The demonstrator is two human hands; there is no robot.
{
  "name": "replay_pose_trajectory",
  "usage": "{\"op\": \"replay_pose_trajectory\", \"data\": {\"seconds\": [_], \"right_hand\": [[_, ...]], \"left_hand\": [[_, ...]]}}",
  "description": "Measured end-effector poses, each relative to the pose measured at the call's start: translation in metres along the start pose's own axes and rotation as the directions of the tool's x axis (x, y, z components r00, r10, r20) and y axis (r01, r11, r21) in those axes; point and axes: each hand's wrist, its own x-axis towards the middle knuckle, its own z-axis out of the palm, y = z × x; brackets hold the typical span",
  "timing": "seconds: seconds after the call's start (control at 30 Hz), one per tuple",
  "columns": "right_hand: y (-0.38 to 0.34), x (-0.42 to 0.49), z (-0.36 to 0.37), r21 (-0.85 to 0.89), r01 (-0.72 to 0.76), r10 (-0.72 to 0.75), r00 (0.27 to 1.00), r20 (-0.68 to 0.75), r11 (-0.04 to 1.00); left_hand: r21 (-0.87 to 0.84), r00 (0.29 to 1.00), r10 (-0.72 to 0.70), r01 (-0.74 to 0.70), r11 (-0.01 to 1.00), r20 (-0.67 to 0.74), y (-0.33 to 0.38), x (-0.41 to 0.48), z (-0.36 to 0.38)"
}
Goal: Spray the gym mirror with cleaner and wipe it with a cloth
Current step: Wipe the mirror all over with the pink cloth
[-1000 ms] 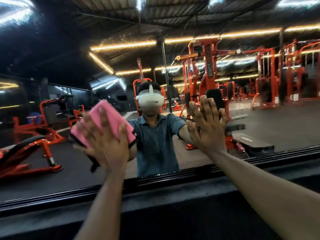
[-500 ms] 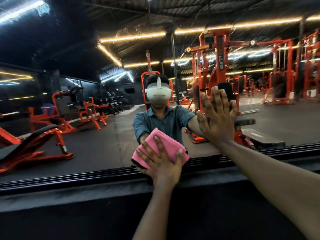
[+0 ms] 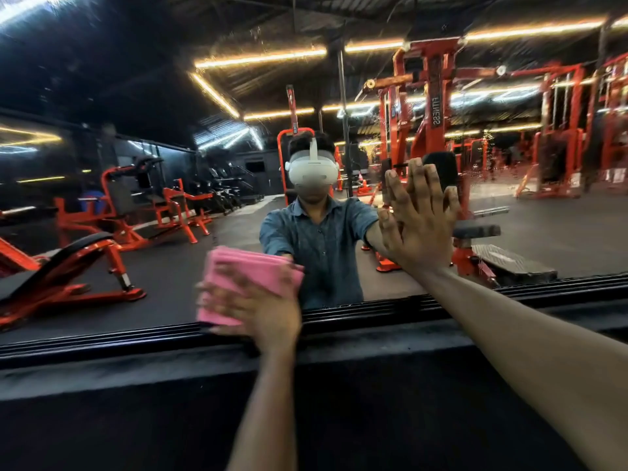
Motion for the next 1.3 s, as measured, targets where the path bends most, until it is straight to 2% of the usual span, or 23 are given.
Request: {"op": "replay_pose_trajectory", "data": {"seconds": [0.03, 0.1, 0.2, 0.27, 0.33, 0.4, 0.47, 0.6, 0.63, 0.8, 0.97, 1.17, 1.3], "right_hand": [[0.001, 0.000, -0.001, 0.008, -0.002, 0.002, 1.000, 0.002, 1.000], [0.001, 0.000, -0.002, 0.016, 0.001, -0.001, 1.000, 0.007, 1.000], [0.002, -0.001, -0.003, 0.014, -0.004, 0.004, 1.000, 0.015, 1.000], [0.003, -0.002, -0.002, 0.017, 0.000, -0.001, 1.000, 0.010, 1.000], [0.003, -0.001, -0.002, 0.025, 0.008, -0.009, 1.000, 0.009, 1.000], [0.003, 0.000, -0.003, 0.024, 0.008, -0.009, 1.000, 0.012, 1.000], [0.002, 0.000, -0.004, 0.028, 0.010, -0.010, 1.000, 0.020, 1.000], [0.003, 0.000, -0.006, 0.039, 0.018, -0.019, 0.999, 0.045, 0.999], [0.004, -0.001, -0.006, 0.040, 0.021, -0.023, 0.998, 0.050, 0.999], [0.006, -0.002, -0.007, 0.024, 0.047, -0.049, 0.996, 0.079, 0.999], [0.005, -0.002, -0.005, 0.021, 0.045, -0.046, 0.998, 0.048, 0.999], [0.004, -0.002, -0.004, 0.013, 0.045, -0.046, 0.999, 0.020, 0.999], [0.005, -0.002, -0.005, 0.018, 0.035, -0.036, 0.999, 0.035, 0.999]], "left_hand": [[0.064, 0.989, 0.127, -0.132, 0.989, 0.078, 0.010, -0.023, 0.020], [0.178, 0.902, 0.377, -0.414, 0.893, 0.209, 0.021, -0.053, 0.048], [0.235, 0.798, 0.545, -0.598, 0.766, 0.256, 0.016, -0.046, 0.046], [0.345, 0.689, 0.678, -0.721, 0.601, 0.257, -0.003, -0.021, 0.030], [0.404, 0.619, 0.738, -0.768, 0.497, 0.268, -0.021, 0.007, 0.011], [0.423, 0.620, 0.740, -0.762, 0.490, 0.260, -0.030, 0.019, -0.005], [0.420, 0.652, 0.717, -0.738, 0.528, 0.244, -0.031, 0.016, -0.010], [0.331, 0.785, 0.600, -0.614, 0.717, 0.156, -0.005, -0.001, 0.009], [0.317, 0.797, 0.586, -0.599, 0.735, 0.147, 0.006, -0.006, 0.014], [0.361, 0.665, 0.704, -0.738, 0.570, 0.248, 0.039, -0.023, 0.029], [0.375, 0.540, 0.780, -0.827, 0.420, 0.317, 0.008, 0.001, 0.006], [0.418, 0.603, 0.751, -0.775, 0.473, 0.268, -0.035, 0.037, -0.028], [0.363, 0.667, 0.732, -0.722, 0.589, 0.140, 0.008, 0.031, -0.014]]}}
